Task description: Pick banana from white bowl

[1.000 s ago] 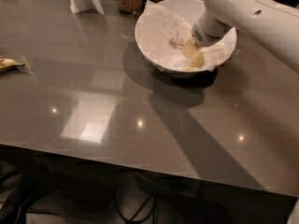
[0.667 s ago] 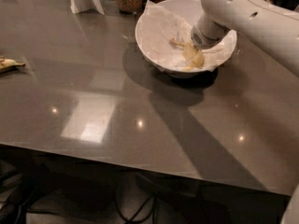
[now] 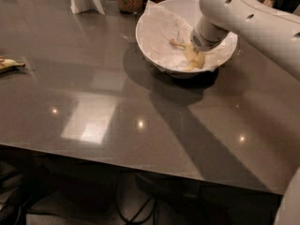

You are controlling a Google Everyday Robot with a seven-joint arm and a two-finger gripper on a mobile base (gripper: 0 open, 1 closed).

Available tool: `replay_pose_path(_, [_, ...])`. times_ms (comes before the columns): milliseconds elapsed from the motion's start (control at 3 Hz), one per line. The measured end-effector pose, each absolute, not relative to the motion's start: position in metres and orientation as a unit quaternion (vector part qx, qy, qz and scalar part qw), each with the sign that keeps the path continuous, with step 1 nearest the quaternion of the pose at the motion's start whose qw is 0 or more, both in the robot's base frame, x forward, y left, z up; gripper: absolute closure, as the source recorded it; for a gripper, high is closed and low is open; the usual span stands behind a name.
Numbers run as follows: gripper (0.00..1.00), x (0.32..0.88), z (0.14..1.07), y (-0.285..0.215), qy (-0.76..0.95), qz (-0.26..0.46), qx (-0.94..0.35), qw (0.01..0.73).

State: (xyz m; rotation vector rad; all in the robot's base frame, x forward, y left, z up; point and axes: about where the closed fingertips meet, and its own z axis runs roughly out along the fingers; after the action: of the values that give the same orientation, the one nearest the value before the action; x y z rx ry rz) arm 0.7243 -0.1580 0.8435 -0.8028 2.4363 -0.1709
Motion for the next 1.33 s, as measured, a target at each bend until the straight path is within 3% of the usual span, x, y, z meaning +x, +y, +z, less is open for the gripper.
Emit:
replay_pose_path(333, [0.75,0.724,0.846,-0.158,0.909,-0.064,-0.300,0.281])
replay_pose_path(1000, [1.00,0.726,0.847,-0.166,0.912,-0.072,-0.293,0.276])
replay_pose_path(1333, [1.00,0.727,0.847,-0.169,0.913,-0.078,-0.291,0.275])
